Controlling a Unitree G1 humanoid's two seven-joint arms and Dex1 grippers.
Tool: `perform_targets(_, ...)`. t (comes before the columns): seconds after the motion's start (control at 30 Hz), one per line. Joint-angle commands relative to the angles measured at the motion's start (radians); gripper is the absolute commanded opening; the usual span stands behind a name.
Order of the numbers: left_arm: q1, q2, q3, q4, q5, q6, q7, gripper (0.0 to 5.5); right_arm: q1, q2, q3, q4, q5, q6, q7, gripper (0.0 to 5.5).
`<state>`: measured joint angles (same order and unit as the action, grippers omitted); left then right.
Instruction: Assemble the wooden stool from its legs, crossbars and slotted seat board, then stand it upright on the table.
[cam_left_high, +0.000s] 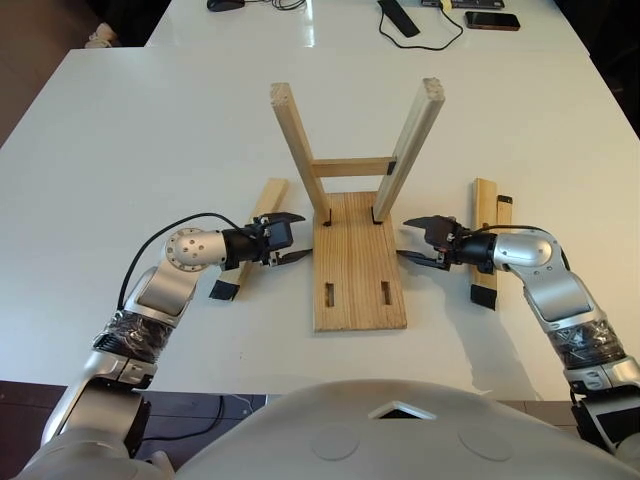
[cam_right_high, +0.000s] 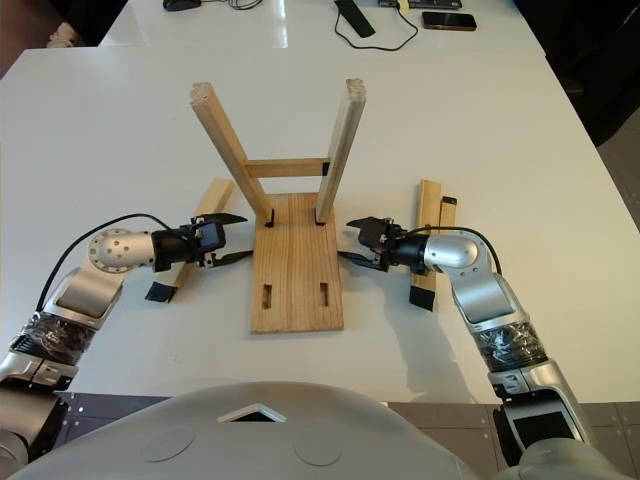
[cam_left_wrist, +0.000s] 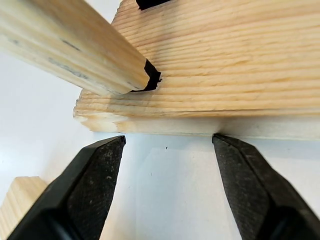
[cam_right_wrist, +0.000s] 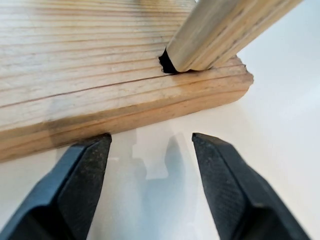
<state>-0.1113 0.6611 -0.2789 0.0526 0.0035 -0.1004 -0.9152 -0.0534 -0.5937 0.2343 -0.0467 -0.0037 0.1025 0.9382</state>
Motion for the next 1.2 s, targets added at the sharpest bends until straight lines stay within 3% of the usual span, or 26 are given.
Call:
perform_targets(0.03, 0.012, 0.012, 0.104, -0.013, -0.089, 0.101, 0.009, 3.23, 0.044, -0.036, -0.103, -0.119, 0.070, 0.050, -0.026, 2.99)
perform_targets(0.23, 0.028, -0.027, 0.359, -0.202, -0.367, 0.422, 0.128, 3.23, 0.078, -0.008, -0.381, -0.241, 0.140, 0.264, -0.254, 2.99)
perform_targets(0.33, -0.067, -0.097, 0.431, -0.314, -0.486, 0.608, 0.282, 2.81, -0.014, 0.069, -0.437, -0.309, 0.146, 0.387, -0.427, 2.99)
perform_targets(0.4, -0.199, -0.159, 0.449, -0.361, -0.549, 0.719, 0.401, 2.50, -0.164, 0.132, -0.448, -0.330, 0.165, 0.475, -0.538, 2.99)
perform_targets(0.53, -0.459, -0.274, 0.461, -0.331, -0.552, 0.863, 0.643, 2.50, -0.439, 0.240, -0.426, -0.304, 0.160, 0.606, -0.710, 2.99)
perform_targets(0.67, -0.597, -0.283, 0.478, -0.276, -0.509, 0.954, 0.775, 2.50, -0.596, 0.285, -0.390, -0.275, 0.138, 0.708, -0.798, 2.99)
perform_targets(0.8, -0.711, -0.290, 0.436, -0.262, -0.447, 1.068, 0.876, 2.50, -0.686, 0.345, -0.368, -0.296, 0.193, 0.824, -0.816, 2.99)
perform_targets(0.93, -0.806, -0.403, 0.462, -0.224, -0.538, 1.205, 0.879, 2.50, -0.725, 0.418, -0.404, -0.317, 0.289, 1.019, -0.815, 2.99)
perform_targets(1.2, -0.759, -0.529, 0.570, -0.251, -0.601, 1.266, 0.937, 2.50, -0.698, 0.506, -0.413, -0.392, 0.337, 1.149, -0.863, 2.99)
